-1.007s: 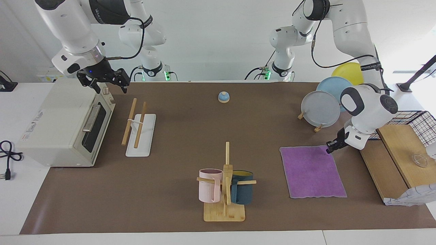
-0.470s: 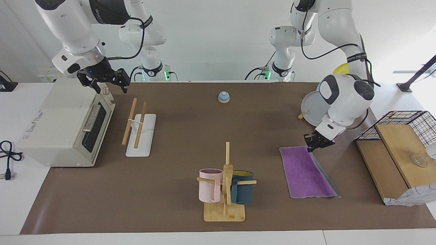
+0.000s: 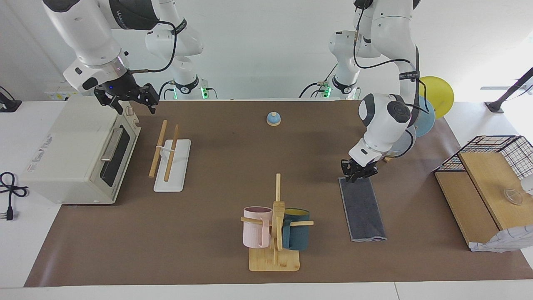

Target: Fold towel and hang on rack

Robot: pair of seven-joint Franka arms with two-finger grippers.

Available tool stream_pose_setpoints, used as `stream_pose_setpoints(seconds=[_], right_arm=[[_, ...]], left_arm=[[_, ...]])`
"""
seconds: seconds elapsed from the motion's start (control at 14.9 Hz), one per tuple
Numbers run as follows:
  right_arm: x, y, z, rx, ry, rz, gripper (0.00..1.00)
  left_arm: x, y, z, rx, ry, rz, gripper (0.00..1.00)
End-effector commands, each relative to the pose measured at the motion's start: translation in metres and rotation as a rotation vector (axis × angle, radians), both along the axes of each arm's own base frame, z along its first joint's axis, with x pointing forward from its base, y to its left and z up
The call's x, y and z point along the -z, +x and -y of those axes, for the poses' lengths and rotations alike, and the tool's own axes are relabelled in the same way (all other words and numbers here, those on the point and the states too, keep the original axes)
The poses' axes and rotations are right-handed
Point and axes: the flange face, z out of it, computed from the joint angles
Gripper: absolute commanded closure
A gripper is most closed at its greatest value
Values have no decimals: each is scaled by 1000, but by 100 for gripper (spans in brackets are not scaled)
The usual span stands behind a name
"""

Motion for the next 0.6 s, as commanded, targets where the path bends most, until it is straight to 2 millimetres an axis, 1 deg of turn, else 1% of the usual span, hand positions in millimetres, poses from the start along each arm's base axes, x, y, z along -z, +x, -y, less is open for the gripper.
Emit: stream_pose_setpoints(seconds=[0.0,0.13,0.27,0.4,0.54], right_arm=[[-2,-6,1,-21,12,-8,0],[-3,-5,0,-22,12,-2,0],[-4,-6,1,-21,12,-7,0],[-2,-8,2,-18,13,-16,0],[-2,-6,0,-21,12,-10,0]], left_arm=[[-23,1,-29,-43,3,-1,0],[-40,16,-49,-70,-7,-24,0],[-37,23,-81,-144,-45,-29,0],[-37,29,-107,-176,-135,-15,0],[-20,36,-111,-195,-191,-22,0]])
